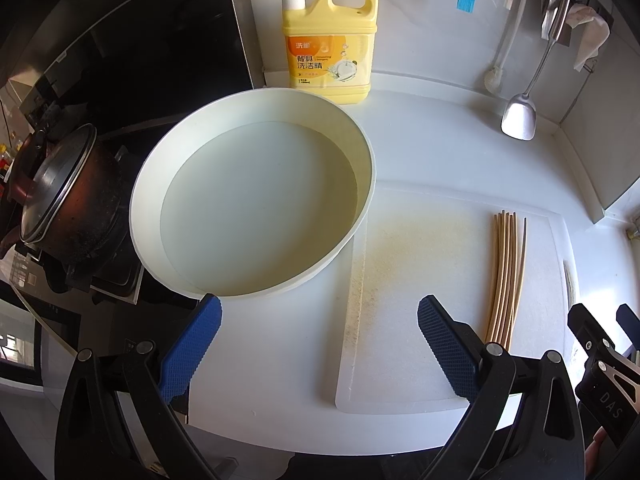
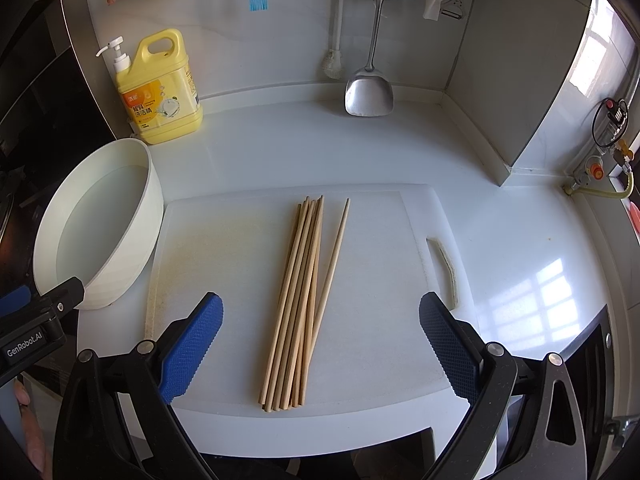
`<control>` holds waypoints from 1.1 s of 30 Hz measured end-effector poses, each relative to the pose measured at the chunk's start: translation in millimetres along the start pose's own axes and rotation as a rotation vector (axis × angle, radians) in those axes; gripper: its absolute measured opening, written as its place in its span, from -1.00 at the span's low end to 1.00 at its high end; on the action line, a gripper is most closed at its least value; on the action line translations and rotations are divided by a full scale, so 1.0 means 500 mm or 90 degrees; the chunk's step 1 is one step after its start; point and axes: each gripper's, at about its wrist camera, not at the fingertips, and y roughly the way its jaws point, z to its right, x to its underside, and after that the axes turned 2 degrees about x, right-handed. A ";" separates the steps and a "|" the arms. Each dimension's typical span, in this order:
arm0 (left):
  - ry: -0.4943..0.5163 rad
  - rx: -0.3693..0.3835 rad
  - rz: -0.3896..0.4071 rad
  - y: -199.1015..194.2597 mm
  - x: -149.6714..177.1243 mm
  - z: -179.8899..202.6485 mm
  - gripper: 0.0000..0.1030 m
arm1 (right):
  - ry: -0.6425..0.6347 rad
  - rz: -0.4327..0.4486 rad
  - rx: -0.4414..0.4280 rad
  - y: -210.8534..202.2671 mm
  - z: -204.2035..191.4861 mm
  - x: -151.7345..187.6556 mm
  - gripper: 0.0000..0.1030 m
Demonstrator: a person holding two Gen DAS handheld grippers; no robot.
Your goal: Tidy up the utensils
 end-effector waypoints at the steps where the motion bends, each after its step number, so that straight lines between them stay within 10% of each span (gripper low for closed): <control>1: 0.000 0.000 0.000 -0.004 0.003 -0.002 0.88 | 0.000 0.000 0.000 0.000 0.000 0.000 0.83; 33: 0.006 0.005 0.005 -0.003 -0.001 -0.019 0.88 | 0.002 -0.004 0.004 0.001 -0.019 0.001 0.83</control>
